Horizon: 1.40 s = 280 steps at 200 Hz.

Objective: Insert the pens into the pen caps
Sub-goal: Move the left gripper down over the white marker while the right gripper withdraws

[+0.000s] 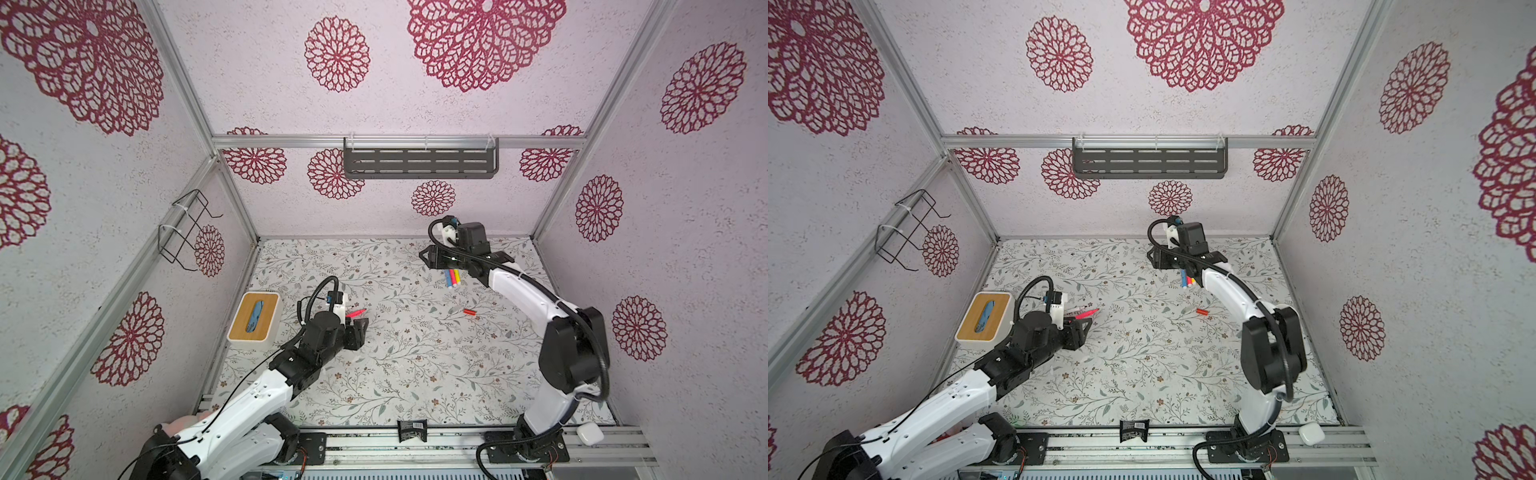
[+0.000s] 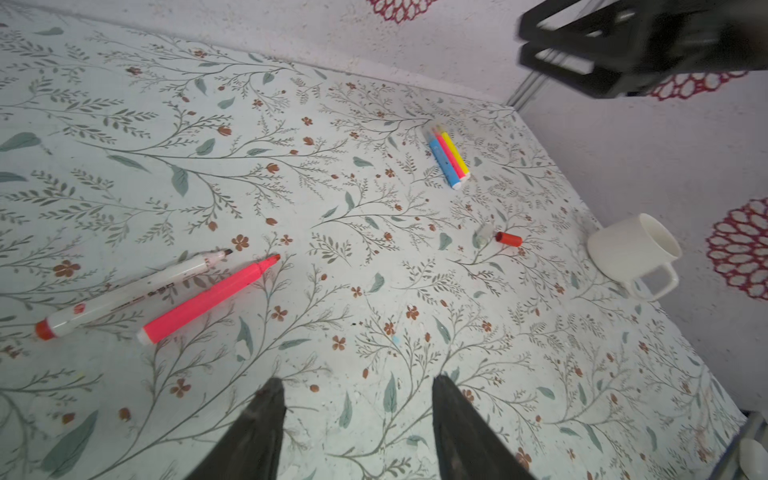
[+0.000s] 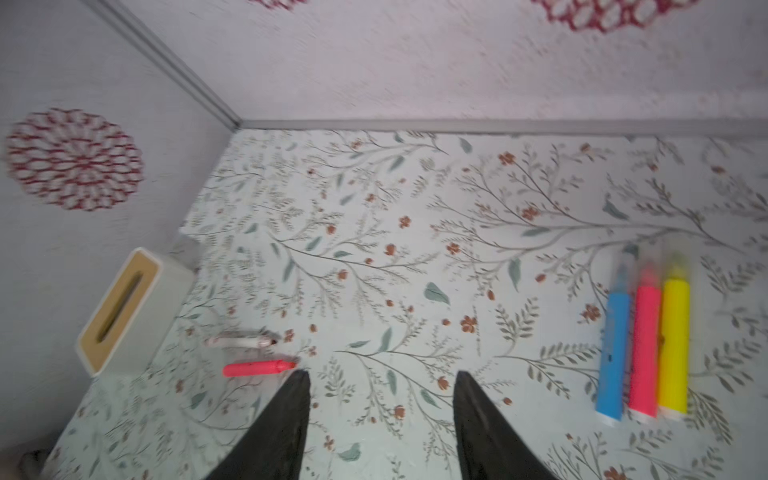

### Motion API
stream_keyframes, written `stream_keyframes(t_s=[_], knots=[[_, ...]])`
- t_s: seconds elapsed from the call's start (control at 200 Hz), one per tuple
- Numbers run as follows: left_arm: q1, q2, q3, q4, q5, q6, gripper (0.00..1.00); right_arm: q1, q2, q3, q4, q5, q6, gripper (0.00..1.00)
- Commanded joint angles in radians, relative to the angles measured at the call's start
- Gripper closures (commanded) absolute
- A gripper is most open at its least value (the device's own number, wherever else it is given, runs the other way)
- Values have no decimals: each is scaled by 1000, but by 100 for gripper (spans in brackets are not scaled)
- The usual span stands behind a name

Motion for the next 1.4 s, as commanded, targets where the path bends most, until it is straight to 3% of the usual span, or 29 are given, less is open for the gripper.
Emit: stream_keyframes(t_s=[0.0,0.485,0.866,1.236,1.396], knots=[[69,78,46,-27,48,-8,41,-3,-59,-77,100,-146,-23,42],[202,429,197,-69,2,85,43,34,-319,-413,119,-139,-71,41],[334,540,279,-116,-5,101,44,32,-424,-512,55,-5,-46,42],[372,746,463,-250,3,176,46,31,-474,-588,85,-27,-27,42],[375,767,475,-259,19,177,46,32,-486,-618,98,-24,-16,42]])
